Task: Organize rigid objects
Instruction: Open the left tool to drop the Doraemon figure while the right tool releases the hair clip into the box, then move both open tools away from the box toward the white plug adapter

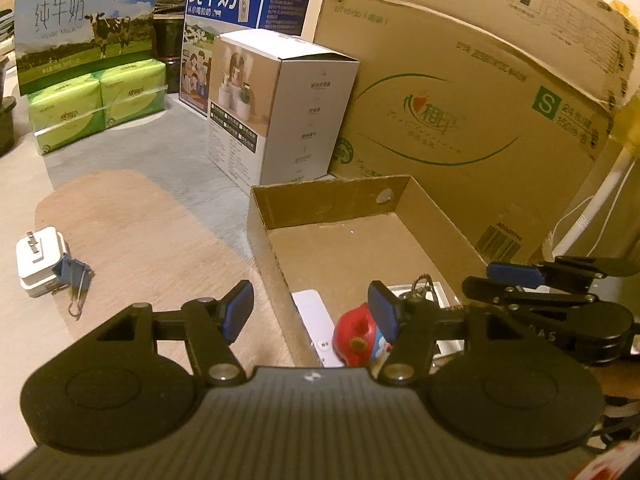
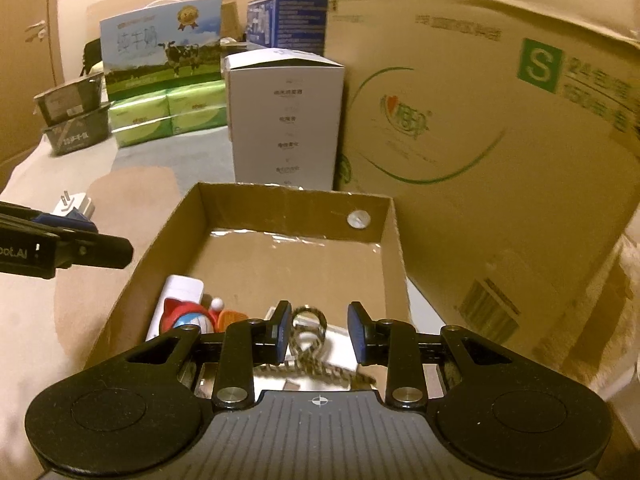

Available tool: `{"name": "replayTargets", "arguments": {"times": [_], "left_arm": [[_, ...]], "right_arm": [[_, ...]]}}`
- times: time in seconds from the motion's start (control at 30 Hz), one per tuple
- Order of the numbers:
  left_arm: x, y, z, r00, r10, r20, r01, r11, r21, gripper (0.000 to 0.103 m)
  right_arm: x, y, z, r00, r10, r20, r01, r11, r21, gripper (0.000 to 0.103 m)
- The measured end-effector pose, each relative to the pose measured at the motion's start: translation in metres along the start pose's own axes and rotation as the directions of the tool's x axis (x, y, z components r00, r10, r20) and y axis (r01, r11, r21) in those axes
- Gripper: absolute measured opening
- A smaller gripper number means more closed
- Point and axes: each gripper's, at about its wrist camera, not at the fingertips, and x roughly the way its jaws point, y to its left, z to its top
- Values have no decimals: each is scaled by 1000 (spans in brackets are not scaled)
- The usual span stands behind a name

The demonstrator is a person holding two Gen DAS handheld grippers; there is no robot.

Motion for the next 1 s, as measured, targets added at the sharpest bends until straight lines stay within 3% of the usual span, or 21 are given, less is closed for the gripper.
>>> {"name": "replayTargets", "arguments": {"times": [0.13,0.6,1.0], "left_arm": [[-14,-1,-9,1000,1,5,-1,1000,4,65],[-76,-12,-53,1000,-8,20,7,999,46,86],[-132,6,-90,999,-45,30,43,997,63,97]], "right_arm": [[-18,1,-7,1000,-10,10,9,999,44,35],[-80,37,-43,1000,-22,-11,23,991,133,75],[-127,78,-69,999,-32,-18,34,981,193,85]]}}
